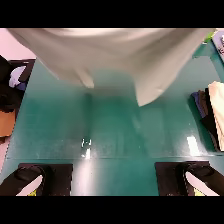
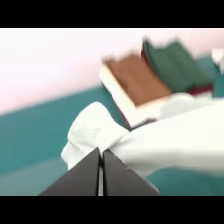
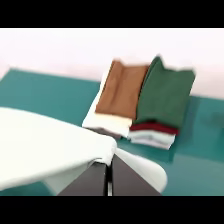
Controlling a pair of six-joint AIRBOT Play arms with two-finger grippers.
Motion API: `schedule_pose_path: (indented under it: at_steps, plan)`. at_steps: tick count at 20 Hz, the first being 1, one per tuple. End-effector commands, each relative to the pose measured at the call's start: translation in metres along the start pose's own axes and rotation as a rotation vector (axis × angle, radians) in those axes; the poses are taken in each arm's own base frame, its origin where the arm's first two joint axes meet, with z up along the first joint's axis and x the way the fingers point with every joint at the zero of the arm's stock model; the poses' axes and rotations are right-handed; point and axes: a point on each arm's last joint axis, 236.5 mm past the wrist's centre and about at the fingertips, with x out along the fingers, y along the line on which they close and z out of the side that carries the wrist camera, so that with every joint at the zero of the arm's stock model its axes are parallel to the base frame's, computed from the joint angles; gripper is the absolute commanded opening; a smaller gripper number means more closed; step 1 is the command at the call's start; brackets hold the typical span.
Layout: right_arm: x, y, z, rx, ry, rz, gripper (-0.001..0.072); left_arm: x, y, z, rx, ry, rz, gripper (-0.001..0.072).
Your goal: Fold the shirts.
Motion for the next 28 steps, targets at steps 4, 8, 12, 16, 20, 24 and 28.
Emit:
schedule_pose_path:
  at_steps: [4,8,12,16,20,24,28]
  plan:
    - [-0.044,-0.035,0.029,-0.021,-0.035,-0.173,0.0014,-0.078,0.009,0.067,-0.017,-0.231,0.040,0.0023]
    - [0.011,-0.044,-0.017,-0.018,0.136,-0.185,0.0014,0.004,0.018,-0.008,0.000,0.101,0.070,0.0023]
    - [0.096,-0.053,-0.093,-0.005,0.394,-0.181,0.0014,0.125,0.017,-0.160,0.019,0.580,0.067,0.0024]
    - [0.186,-0.067,-0.197,-0.009,0.674,-0.181,0.0016,0.203,0.006,-0.329,0.037,0.929,0.032,0.0024]
    - [0.252,-0.077,-0.296,-0.002,0.851,-0.178,0.0018,0.239,0.001,-0.416,0.043,1.051,0.016,0.0025]
    - [0.282,-0.061,-0.330,0.068,0.916,-0.105,0.0197,0.242,0.015,-0.427,-0.002,1.068,0.045,0.0423]
    - [0.279,-0.057,-0.296,0.117,0.859,-0.067,0.0362,0.197,0.051,-0.417,-0.073,1.170,0.111,0.0500]
